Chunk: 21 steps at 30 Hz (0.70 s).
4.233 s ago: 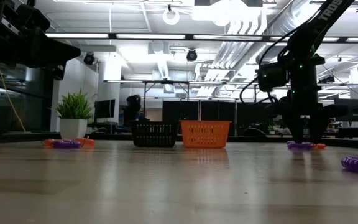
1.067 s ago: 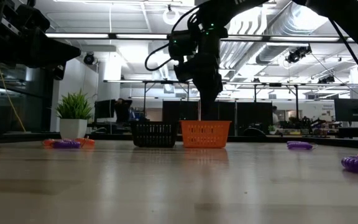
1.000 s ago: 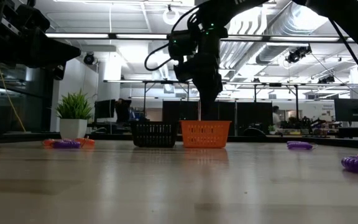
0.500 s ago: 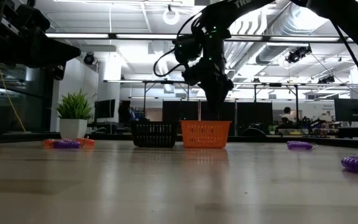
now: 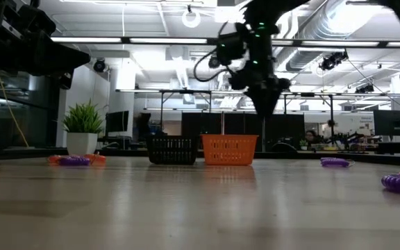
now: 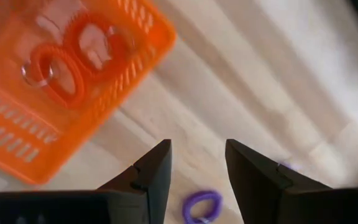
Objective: Sort spring keychains into baskets
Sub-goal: Put the purple spring keychain into the black basket
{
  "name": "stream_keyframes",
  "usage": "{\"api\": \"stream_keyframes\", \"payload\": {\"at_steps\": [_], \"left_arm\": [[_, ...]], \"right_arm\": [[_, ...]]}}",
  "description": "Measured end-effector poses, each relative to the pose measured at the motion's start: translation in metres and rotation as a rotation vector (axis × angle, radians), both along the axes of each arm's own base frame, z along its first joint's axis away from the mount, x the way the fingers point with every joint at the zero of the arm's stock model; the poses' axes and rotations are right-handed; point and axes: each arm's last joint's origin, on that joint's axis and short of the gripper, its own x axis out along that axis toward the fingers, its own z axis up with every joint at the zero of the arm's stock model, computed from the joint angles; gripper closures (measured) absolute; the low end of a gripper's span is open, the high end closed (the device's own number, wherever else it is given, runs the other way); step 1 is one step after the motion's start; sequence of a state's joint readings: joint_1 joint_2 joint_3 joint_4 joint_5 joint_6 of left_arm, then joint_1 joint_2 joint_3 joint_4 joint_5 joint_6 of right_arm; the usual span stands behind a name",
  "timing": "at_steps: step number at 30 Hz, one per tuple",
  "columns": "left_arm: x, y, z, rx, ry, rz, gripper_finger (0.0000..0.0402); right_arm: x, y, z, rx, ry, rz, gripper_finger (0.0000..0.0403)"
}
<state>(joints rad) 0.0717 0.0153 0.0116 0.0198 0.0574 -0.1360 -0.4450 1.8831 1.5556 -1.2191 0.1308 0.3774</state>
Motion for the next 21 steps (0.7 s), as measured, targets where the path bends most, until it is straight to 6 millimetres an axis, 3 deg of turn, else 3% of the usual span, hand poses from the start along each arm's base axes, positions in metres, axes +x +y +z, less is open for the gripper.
{"api": "stream_keyframes", "payload": {"at_steps": [10, 15, 21], "left_arm": [[0.000, 0.000, 0.000, 0.000, 0.000, 0.000, 0.0400], [0.000, 0.000, 0.000, 0.000, 0.000, -0.001, 0.0400], [0.000, 0.000, 0.000, 0.000, 0.000, -0.003, 0.0400]], "right_arm": [[-0.077, 0.040, -0.032, 0.081, -0.066, -0.237, 0.0261], [-0.093, 0.053, -0.053, 0.108, -0.076, -0.311, 0.0261], [-0.096, 0.062, -0.073, 0.141, -0.098, -0.327, 0.0258]]}}
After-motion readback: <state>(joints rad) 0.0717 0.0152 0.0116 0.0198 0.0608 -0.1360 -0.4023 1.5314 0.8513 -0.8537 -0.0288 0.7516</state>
